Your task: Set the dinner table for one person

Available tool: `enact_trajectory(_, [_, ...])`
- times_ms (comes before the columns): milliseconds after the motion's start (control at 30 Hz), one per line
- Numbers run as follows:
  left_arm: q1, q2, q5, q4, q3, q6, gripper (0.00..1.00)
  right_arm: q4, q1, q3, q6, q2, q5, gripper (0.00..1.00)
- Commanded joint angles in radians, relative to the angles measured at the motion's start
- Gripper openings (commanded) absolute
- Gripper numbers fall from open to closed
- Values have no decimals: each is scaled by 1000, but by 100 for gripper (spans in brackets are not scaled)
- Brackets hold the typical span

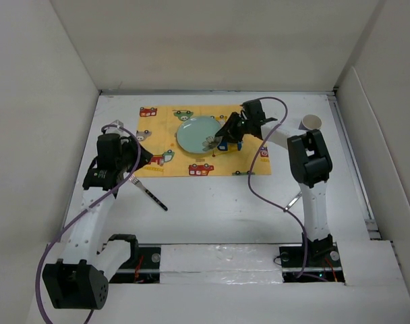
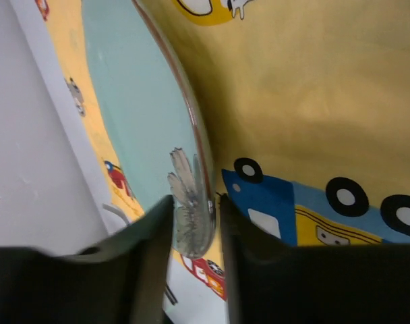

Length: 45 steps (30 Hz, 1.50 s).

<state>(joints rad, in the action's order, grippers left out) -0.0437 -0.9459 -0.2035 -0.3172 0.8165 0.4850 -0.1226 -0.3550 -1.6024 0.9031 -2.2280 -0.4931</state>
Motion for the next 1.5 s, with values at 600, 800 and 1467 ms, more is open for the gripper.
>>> enact_trajectory(600, [-36, -201, 142, -336, -85, 259, 49, -123, 22, 217, -267, 543, 146, 73])
enact_trajectory(800, [-36, -304, 251, -280, -76, 285, 51, -98, 22, 375, -286, 720, 134, 73])
enact_trajectory(1467, [-196, -486, 394, -305, -45, 320, 0, -140, -122, 486, -360, 867, 163, 72])
